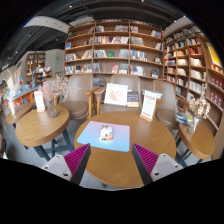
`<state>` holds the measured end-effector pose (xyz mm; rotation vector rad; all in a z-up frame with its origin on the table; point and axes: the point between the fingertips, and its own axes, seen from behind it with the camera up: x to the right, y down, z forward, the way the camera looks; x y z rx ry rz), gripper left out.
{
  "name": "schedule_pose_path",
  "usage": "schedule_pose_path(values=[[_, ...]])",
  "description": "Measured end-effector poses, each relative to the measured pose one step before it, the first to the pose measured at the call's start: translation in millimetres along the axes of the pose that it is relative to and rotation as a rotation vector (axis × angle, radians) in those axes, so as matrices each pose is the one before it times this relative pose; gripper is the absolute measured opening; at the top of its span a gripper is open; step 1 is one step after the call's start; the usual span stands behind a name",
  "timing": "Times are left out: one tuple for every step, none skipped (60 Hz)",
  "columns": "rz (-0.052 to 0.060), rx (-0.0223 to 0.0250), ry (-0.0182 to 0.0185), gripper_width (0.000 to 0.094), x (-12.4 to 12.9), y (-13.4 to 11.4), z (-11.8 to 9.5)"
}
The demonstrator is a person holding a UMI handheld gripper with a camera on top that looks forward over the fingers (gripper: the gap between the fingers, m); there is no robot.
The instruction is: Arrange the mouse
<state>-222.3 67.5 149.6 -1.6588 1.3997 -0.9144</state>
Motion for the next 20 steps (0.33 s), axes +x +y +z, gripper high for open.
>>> schedule_pose_path(values=[[-0.0046, 0.00648, 0.00333, 0.0857, 2.67, 2.28, -6.07], [-0.0052, 0.00579, 0.00557, 0.0856, 1.98, 0.79, -5.46], [-0.0024, 0.00328, 0.00412, 0.0856, 1.83, 0.83, -4.86], [0.0006, 0.00160, 0.00383, 0.0856, 2.06, 1.31, -4.45], [0.0036, 0.00159, 0.00335, 0.0855, 2.04, 1.31, -3.66], [0.0038, 0.00178, 0.00374, 0.0856, 2.27, 1.47, -3.37], [0.0015, 0.00229, 0.00591, 0.0857, 2.68, 1.36, -3.07], [-0.0001, 0.00341, 0.00789, 0.0856, 2.74, 1.18, -2.94], [0.0026, 0.00294, 0.00686, 0.0856, 2.37, 1.18, -2.94], [0.0055, 0.00170, 0.00492, 0.0856, 2.21, 1.07, -2.56], [0.0040, 0.00116, 0.00385, 0.0856, 4.72, 1.85, -2.66], [0.0025, -0.00055, 0.00597, 0.0854, 2.12, 0.20, -2.54], [0.0020, -0.00076, 0.00581, 0.0854, 1.83, 1.01, -1.55], [0.0018, -0.00101, 0.00606, 0.0856, 2.24, 1.23, -1.46], [0.0013, -0.00096, 0.00567, 0.0856, 2.62, 0.87, -1.83], [0.0022, -0.00097, 0.00471, 0.0857, 2.15, 1.10, -1.66], [0.0038, -0.00166, 0.00383, 0.0856, 2.07, 1.06, -1.58], [0.0038, -0.00112, 0.00320, 0.0857, 2.18, 2.90, -0.42], [0.0053, -0.00089, 0.00211, 0.0857, 2.05, 0.78, -1.07], [0.0053, -0.00074, 0.00074, 0.0858, 1.24, 1.16, -1.82]])
